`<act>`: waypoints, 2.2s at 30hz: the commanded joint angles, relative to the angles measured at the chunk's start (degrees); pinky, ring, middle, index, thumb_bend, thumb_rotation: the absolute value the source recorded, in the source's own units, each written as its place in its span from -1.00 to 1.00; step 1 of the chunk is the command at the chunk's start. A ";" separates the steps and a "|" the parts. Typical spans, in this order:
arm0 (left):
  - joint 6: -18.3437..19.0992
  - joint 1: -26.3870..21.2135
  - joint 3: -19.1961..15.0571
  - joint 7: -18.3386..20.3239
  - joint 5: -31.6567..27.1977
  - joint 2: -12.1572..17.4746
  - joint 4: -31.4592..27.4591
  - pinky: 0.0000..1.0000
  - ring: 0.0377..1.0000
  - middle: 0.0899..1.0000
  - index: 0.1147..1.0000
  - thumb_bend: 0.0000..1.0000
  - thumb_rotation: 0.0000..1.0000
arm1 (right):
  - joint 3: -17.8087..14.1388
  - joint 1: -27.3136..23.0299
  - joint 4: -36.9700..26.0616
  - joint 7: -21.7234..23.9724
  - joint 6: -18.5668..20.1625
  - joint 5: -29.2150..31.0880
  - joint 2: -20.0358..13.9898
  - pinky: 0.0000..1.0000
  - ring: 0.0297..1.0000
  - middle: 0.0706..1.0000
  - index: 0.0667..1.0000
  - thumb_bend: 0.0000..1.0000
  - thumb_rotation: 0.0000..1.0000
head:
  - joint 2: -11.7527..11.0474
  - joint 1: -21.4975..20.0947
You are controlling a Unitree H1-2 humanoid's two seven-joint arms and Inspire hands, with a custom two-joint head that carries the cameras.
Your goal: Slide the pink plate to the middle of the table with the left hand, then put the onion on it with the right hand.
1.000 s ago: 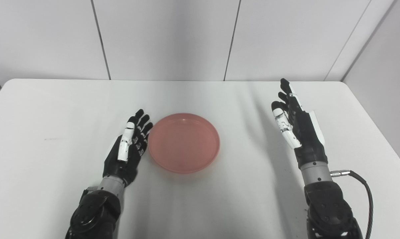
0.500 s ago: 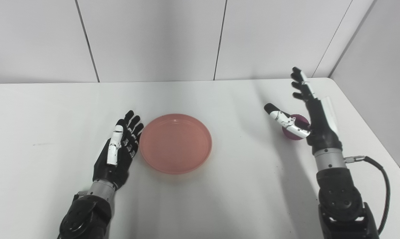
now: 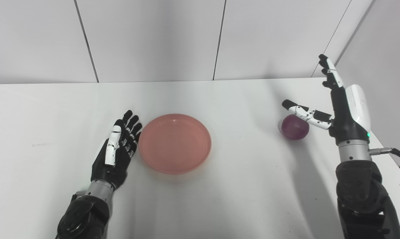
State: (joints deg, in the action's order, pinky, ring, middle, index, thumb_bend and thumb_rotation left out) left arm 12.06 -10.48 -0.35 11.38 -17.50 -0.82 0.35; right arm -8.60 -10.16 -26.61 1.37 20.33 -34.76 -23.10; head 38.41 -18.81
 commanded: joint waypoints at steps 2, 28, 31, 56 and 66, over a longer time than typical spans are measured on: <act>-0.07 -0.61 -0.28 0.51 -0.62 0.35 0.81 1.00 0.99 1.00 0.98 -0.06 1.00 | -1.73 -0.69 0.04 -0.57 0.17 -1.16 -1.75 0.59 0.80 0.86 0.93 1.00 -0.11 | -0.04 -0.06; 0.15 -0.50 -0.08 1.41 -0.95 1.28 0.89 0.96 0.97 1.00 0.97 -0.04 1.00 | -2.72 0.63 9.34 1.94 3.56 0.80 -2.32 0.59 0.80 0.88 0.92 1.00 -0.17 | 0.51 -0.89; 0.35 -0.47 -0.07 1.24 -1.03 1.32 0.75 0.96 0.97 1.00 0.96 -0.04 1.00 | -2.31 0.57 10.22 2.17 3.60 0.67 -2.44 0.59 0.79 0.86 0.90 1.00 -0.16 | 0.70 -0.91; 1.25 -0.40 0.05 1.50 -1.30 1.89 0.24 0.94 0.95 0.98 0.94 -0.04 1.00 | 1.80 -1.58 17.92 2.54 2.80 2.51 -3.99 0.62 0.78 0.84 0.89 1.00 -0.12 | 1.27 -1.66; 1.25 -0.45 0.03 1.69 -1.68 2.12 0.31 0.96 0.96 0.99 0.94 -0.03 1.00 | 3.60 -2.49 18.90 4.15 4.77 2.29 -5.22 0.64 0.80 0.85 0.89 1.00 -0.13 | 1.32 -2.02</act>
State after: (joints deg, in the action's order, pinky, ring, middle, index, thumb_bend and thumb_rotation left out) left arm 12.41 -10.81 -0.43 12.52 -19.00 0.88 0.73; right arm -4.62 -10.58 -6.96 6.01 24.40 -31.98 -26.65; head 39.73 -20.83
